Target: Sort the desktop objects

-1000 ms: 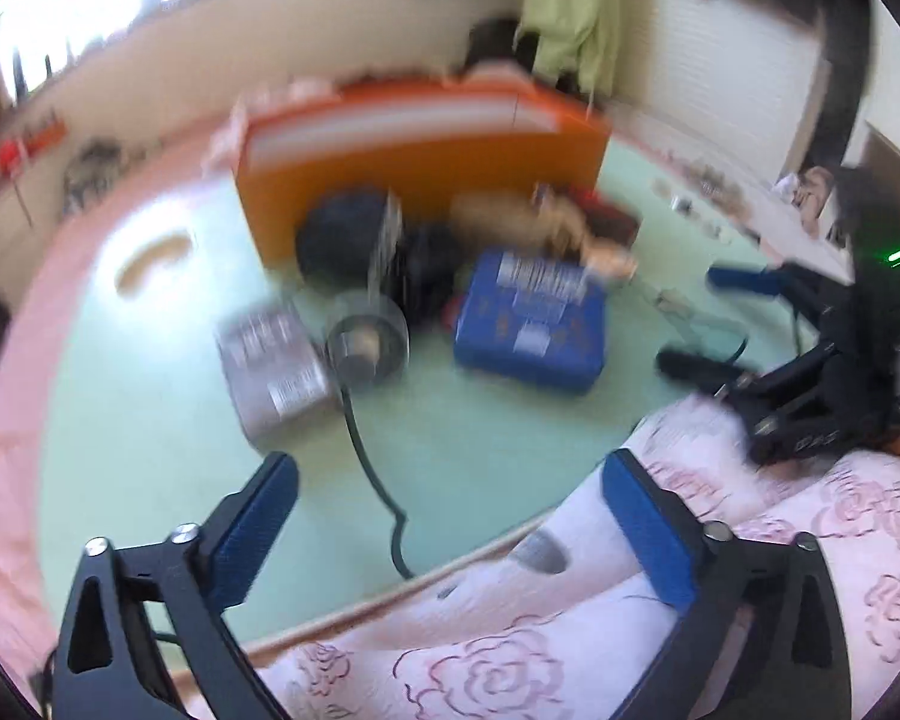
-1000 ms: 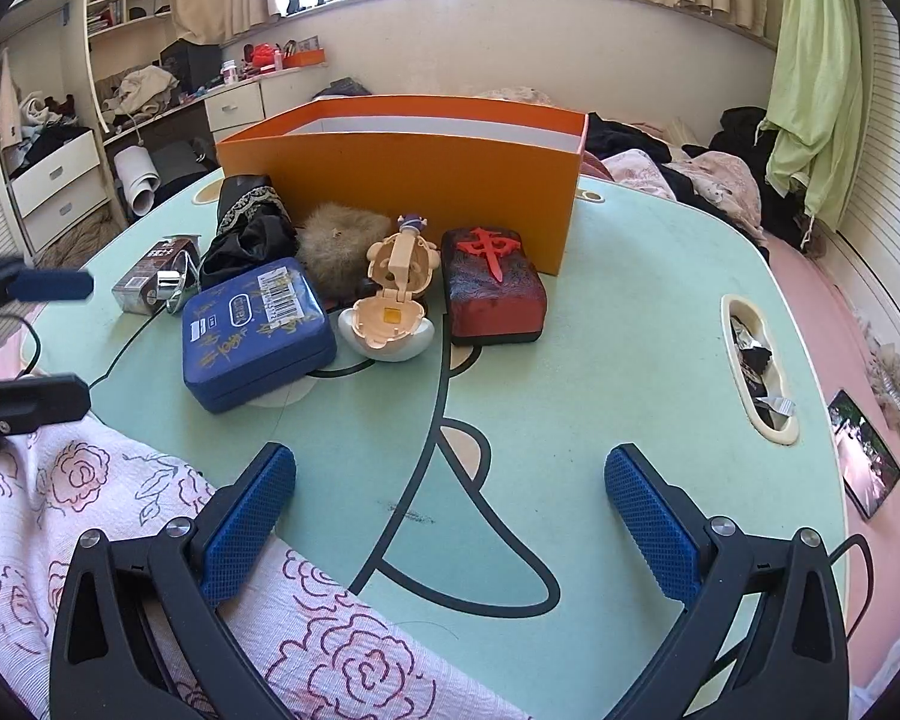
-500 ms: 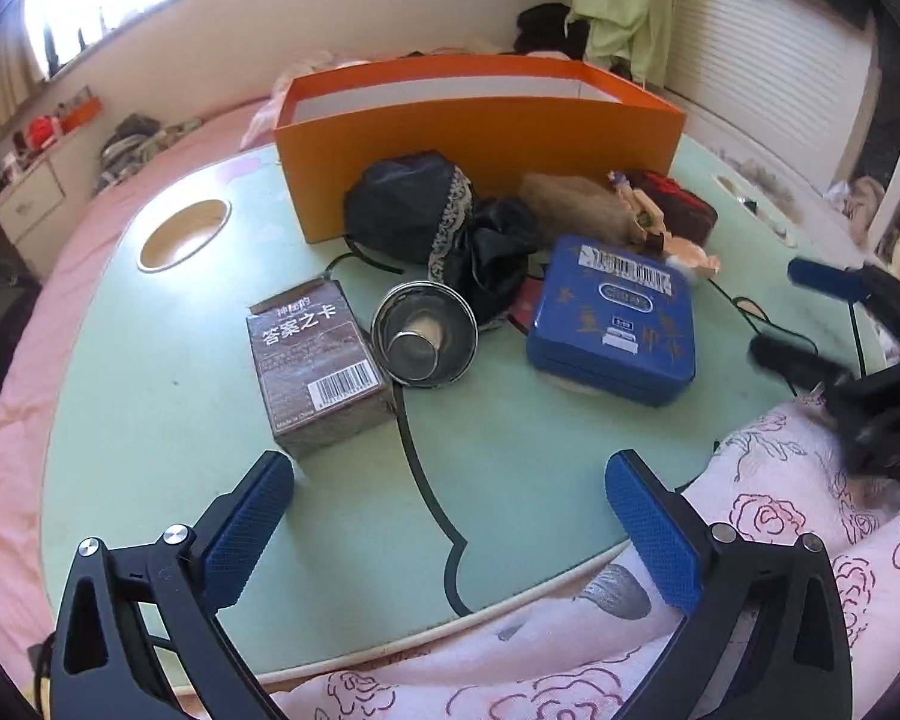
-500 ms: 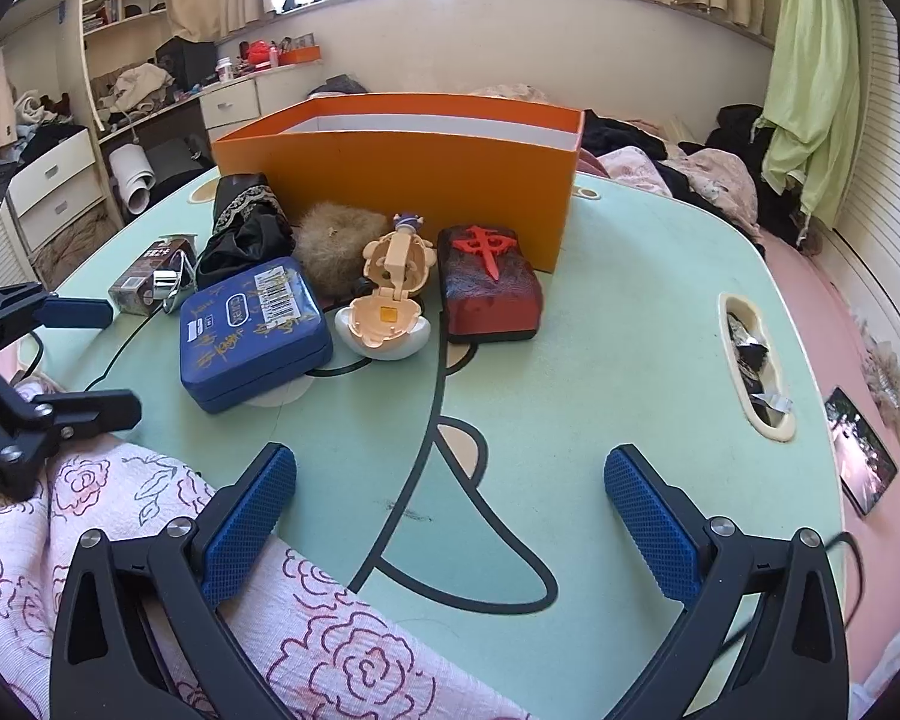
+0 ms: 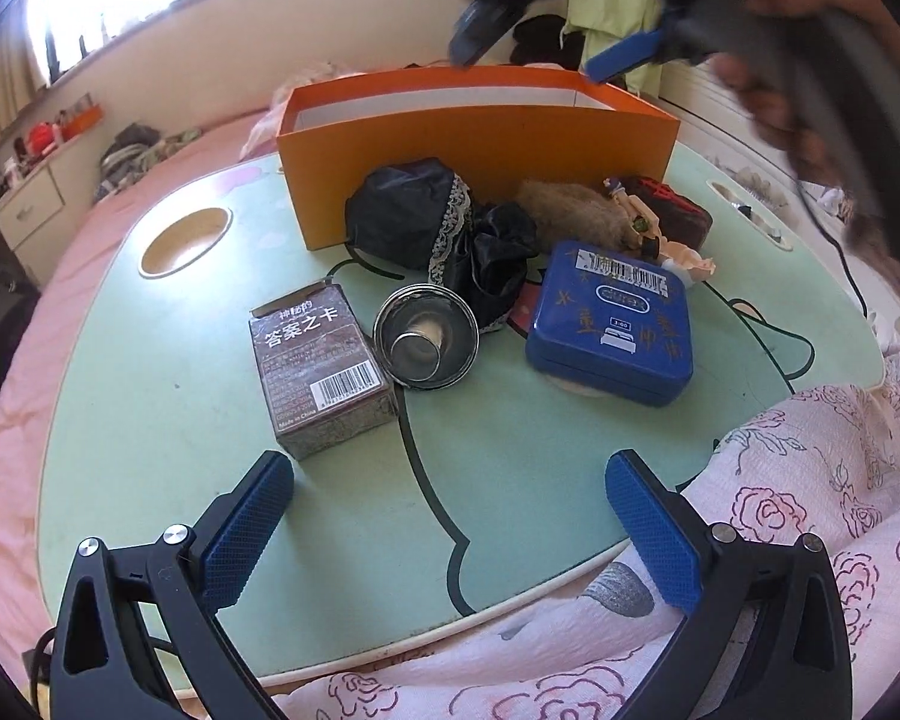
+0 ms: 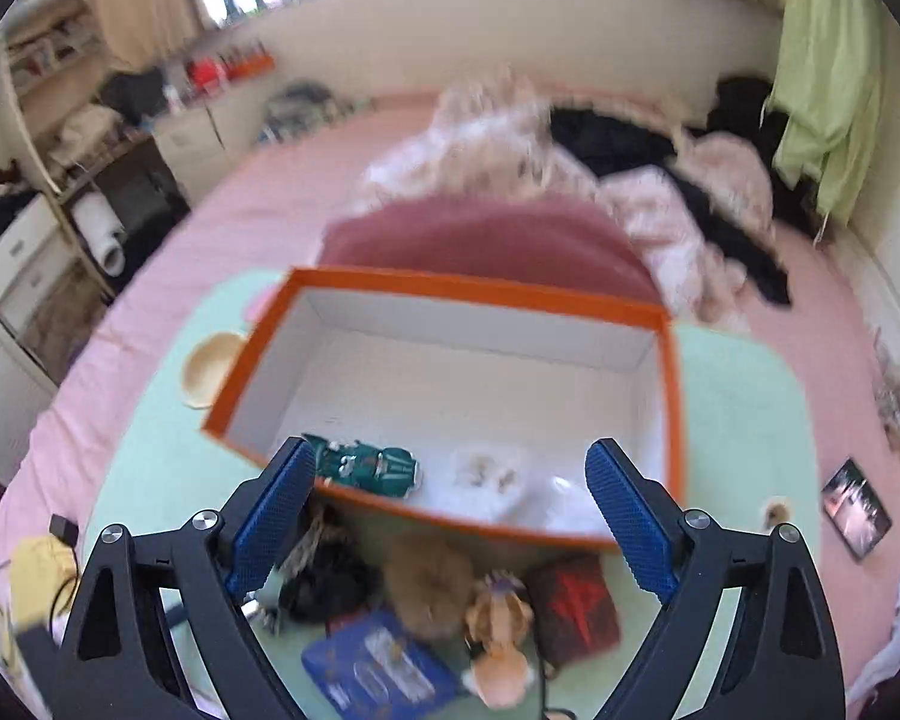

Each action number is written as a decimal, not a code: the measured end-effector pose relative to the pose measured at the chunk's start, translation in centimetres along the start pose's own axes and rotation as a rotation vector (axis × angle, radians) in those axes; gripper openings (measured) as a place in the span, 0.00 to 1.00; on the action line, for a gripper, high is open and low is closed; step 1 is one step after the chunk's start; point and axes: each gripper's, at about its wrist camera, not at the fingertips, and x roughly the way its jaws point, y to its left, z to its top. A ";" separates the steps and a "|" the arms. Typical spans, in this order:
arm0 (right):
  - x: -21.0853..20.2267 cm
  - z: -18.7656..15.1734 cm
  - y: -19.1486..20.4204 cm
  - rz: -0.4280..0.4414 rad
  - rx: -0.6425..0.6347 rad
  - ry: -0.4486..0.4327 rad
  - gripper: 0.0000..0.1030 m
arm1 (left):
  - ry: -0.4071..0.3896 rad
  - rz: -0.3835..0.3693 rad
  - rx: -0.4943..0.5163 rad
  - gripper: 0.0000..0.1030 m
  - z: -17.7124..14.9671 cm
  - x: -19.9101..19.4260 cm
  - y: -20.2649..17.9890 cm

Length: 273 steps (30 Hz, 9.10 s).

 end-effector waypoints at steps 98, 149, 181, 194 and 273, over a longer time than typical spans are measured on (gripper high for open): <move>-1.9 -18.9 -4.0 0.030 -0.222 -0.161 0.96 | -0.018 -0.012 0.003 1.00 0.4 0.2 0.4; -1.6 -19.4 -5.0 0.060 -0.232 -0.207 0.99 | 0.458 -0.115 -0.219 0.59 21.4 14.0 -3.2; -1.6 -19.2 -4.8 0.066 -0.235 -0.211 0.99 | 0.403 -0.123 -0.162 0.21 21.0 14.1 -0.9; -1.6 -19.3 -4.7 0.068 -0.236 -0.211 0.99 | 0.176 -0.296 -0.197 0.21 21.3 3.5 2.8; -1.6 -19.3 -4.6 0.080 -0.243 -0.201 1.00 | -0.049 0.035 -0.043 1.00 0.1 -0.6 2.0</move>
